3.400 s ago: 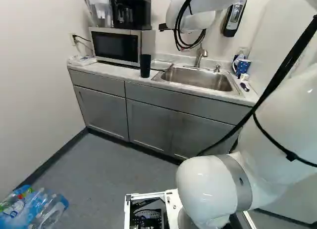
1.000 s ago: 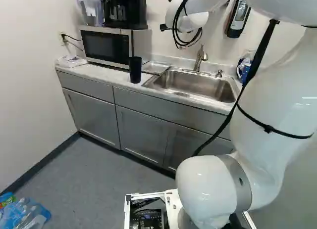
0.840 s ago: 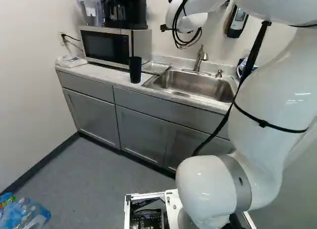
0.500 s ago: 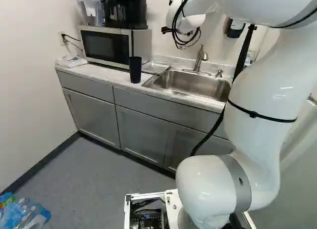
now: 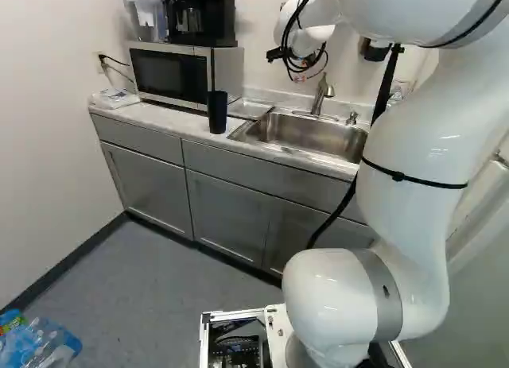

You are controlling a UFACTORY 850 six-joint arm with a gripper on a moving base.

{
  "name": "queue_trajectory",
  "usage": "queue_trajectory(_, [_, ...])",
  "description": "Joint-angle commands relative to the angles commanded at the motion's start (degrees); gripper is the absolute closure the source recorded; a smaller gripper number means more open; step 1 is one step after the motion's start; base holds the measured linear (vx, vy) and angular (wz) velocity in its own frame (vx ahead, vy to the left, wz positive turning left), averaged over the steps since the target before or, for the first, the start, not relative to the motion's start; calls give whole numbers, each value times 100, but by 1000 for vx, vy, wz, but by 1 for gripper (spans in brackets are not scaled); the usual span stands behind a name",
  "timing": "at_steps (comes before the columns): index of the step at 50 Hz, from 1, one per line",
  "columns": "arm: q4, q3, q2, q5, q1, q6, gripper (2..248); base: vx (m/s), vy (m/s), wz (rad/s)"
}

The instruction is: Rinse the cup and place it in the tray

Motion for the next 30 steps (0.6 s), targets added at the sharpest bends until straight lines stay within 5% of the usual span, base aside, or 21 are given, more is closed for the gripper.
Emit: queue_trajectory(30, [205,-238,-215,-932,-396,0,3,0,0,0])
